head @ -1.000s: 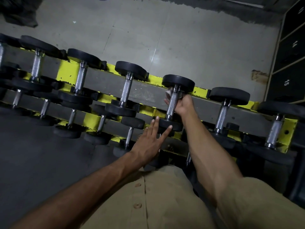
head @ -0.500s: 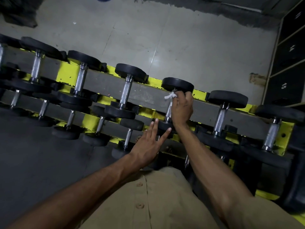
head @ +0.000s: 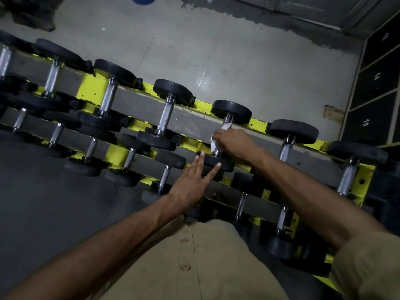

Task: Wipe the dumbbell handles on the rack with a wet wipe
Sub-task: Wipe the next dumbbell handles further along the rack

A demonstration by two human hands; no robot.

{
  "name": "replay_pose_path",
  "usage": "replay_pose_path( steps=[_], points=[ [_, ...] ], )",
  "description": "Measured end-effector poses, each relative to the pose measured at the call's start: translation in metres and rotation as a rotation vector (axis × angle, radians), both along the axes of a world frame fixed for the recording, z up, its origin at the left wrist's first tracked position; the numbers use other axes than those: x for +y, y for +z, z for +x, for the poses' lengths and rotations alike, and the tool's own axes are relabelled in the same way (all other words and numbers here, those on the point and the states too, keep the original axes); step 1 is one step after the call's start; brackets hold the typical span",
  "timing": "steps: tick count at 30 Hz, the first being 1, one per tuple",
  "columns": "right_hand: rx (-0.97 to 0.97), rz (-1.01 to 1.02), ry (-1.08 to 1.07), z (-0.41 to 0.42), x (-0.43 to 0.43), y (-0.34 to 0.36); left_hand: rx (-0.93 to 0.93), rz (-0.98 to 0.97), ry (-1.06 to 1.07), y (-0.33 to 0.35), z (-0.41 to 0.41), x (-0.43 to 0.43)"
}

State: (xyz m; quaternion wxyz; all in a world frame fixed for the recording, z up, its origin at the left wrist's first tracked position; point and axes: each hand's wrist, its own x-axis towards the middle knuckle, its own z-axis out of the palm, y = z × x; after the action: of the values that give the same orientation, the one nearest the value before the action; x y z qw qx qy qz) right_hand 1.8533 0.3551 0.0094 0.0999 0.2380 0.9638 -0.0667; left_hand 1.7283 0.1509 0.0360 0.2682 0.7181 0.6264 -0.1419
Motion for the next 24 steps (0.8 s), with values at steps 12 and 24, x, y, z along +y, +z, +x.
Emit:
replay_pose_path(
  steps=[12, 24],
  points=[
    [-0.344, -0.281, 0.151, -0.030, -0.003, 0.029, -0.002, 0.001, 0.095, -0.002, 0.016, -0.005],
    [-0.246, -0.350, -0.052, -0.033, -0.010, 0.013, -0.012, 0.000, 0.094, -0.005, 0.015, -0.005]
  ],
)
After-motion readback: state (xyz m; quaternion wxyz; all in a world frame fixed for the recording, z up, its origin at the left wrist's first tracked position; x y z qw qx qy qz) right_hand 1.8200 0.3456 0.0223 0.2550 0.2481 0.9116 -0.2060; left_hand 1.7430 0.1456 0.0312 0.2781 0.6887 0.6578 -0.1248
